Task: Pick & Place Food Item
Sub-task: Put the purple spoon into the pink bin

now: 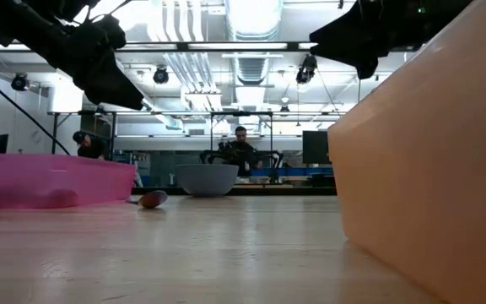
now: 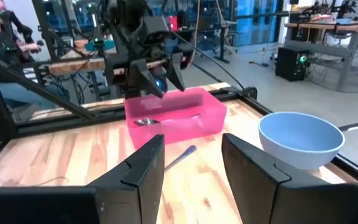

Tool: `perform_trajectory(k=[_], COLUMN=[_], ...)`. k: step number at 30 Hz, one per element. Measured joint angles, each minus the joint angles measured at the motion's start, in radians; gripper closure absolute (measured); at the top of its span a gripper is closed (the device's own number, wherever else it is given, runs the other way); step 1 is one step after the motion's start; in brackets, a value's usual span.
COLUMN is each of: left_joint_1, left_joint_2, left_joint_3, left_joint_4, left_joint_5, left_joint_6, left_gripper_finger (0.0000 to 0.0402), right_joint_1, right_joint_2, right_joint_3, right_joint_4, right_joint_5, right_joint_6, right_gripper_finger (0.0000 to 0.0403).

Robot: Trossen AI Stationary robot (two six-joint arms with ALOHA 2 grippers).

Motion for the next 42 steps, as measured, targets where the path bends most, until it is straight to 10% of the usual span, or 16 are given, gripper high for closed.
perform_trajectory(k=[10,16,42], left_joint_1=[0.000,0.000,-0.049], left_joint_2=[0.000,-0.001,0.433], left_joint_3=[0.000,0.000,0.217], left_joint_4=[0.000,0.010,-0.244], left_joint_5=[0.000,0.000,0.048], left_joint_6=[-0.039,-0.314,0.106], left_gripper_finger=[0.0164,0.0164,0.0164], right_joint_1=[0.000,0.000,0.000], right_joint_2=[0.022,0.023,0.025], right_joint_3=[0.000,0.000,0.000], right_joint_4=[0.003,0.002,0.001], right_joint_5=[0.000,0.000,0.000], right_joint_6=[0.000,0.000,0.000], right_gripper_finger=[0.0246,0.0246,0.0246])
